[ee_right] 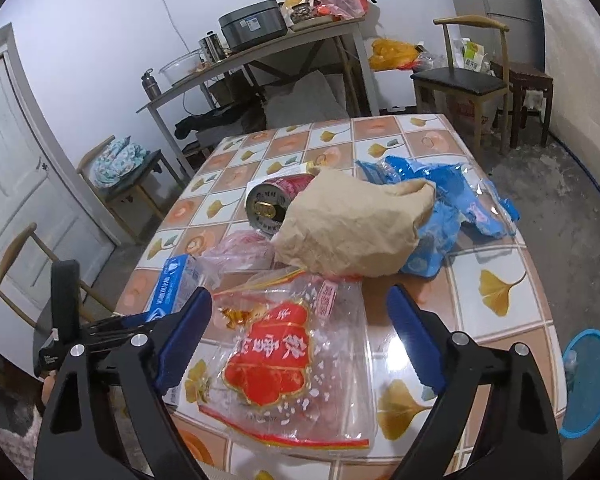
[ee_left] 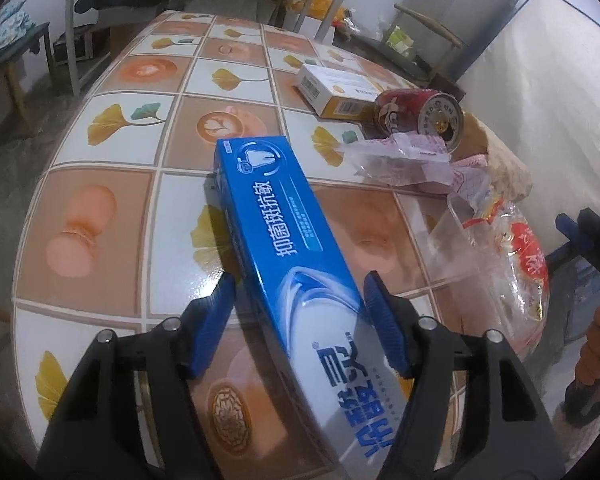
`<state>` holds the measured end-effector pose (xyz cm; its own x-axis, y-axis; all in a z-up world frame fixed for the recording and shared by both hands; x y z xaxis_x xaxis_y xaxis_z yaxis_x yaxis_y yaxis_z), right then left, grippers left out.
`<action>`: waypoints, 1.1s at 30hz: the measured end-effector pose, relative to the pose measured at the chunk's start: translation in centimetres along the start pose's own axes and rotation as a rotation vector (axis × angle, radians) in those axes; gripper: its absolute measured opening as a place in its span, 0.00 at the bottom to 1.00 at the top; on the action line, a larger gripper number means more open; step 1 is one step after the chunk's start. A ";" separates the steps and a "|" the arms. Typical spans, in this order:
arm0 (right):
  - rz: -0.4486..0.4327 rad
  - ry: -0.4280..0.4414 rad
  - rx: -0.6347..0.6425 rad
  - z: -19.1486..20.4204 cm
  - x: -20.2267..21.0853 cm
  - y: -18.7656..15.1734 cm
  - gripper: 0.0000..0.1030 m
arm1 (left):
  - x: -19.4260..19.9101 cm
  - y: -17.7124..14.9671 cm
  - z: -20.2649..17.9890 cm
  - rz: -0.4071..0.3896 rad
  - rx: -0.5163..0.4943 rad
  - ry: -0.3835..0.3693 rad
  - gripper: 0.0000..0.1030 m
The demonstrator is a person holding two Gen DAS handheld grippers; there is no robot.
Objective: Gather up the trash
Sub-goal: 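Grasp the brown paper bag with the right tool while the left tool holds the toothpaste box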
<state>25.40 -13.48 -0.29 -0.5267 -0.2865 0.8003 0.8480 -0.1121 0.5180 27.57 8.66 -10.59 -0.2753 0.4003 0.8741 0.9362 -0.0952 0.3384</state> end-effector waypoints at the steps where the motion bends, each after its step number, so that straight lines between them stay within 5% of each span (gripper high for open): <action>1: -0.001 -0.010 0.004 -0.2 0.0 0.3 0.84 | 0.0 0.0 0.1 0.002 0.007 -0.012 0.56; 11: 0.015 -0.078 0.132 -2.2 -2.6 6.9 0.81 | 0.6 -0.3 0.6 -0.010 0.011 -0.009 0.53; 16: 0.130 -0.019 0.365 -1.9 -5.7 9.2 0.81 | 0.6 -0.4 0.7 -0.009 0.006 -0.009 0.53; 21: 0.303 0.084 0.417 -2.4 -9.5 9.7 0.80 | 0.6 -0.4 0.7 -0.010 0.007 -0.008 0.53; 25: 0.391 0.130 0.361 -3.4 -12.1 9.5 0.51 | 0.6 -0.4 0.7 -0.010 0.008 -0.009 0.53; 30: 0.373 0.157 0.298 -3.8 -12.3 9.6 0.10 | 0.6 -0.4 0.6 -0.007 0.005 -0.005 0.53; 33: 0.309 0.146 0.264 -4.0 -10.8 10.3 0.06 | 0.6 -0.3 0.7 -0.007 0.006 -0.007 0.53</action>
<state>40.03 -15.36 -4.84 -0.2207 -0.4018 0.8887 0.9105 0.2417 0.3354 27.22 9.55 -10.41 -0.2807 0.4075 0.8690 0.9353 -0.0871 0.3430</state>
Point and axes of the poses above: each gripper's, at about its wrist camera, not at the fingertips, and x roughly against the way its jaws point, z to its left, y to its top, the point moved 10 cm from there along -x, roughly the way its jaws point, and after that the axes turned 12 degrees about z, right-handed, at the moved point
